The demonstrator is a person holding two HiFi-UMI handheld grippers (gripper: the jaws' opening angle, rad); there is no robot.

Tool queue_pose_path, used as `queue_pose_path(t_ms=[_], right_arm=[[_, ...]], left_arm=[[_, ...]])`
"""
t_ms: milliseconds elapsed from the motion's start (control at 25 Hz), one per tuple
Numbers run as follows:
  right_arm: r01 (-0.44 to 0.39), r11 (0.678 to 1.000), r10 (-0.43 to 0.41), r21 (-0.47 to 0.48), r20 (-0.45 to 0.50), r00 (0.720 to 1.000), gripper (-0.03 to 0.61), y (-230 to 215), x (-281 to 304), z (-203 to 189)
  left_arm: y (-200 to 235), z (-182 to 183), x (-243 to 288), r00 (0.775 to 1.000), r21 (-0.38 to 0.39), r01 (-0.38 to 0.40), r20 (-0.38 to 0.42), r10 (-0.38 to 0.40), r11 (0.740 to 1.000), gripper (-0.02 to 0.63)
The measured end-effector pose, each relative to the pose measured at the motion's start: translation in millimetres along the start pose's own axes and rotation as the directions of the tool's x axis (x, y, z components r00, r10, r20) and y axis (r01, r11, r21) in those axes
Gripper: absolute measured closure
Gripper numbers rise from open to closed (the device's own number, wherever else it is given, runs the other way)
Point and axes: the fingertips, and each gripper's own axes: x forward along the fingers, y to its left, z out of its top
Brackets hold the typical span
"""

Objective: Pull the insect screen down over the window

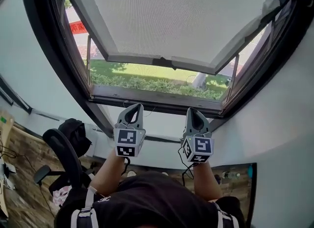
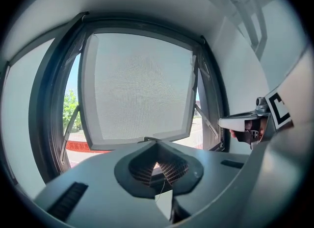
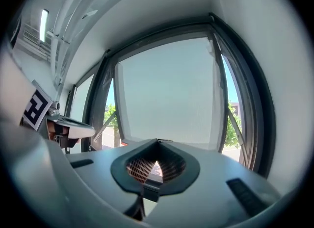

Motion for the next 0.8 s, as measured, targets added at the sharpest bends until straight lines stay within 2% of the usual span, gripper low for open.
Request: queue_pose_path(t_ms=[440,800], right_arm=[[0.023,1.000,-0.023,0.007,-0.006,1.000,0.574,-3,-1,-4],[0.000,1.000,-0.001,-0.028,-0.027,1.000,0.575,10,-1,-17]], left_arm=[[-6,-1,1,1.000,0.029,0.020,0.001,-0.020,0.999,0.600],[-9,-4,-3,0.999,0.047,0.034,-0.003,-0.033,0.998,0.600]])
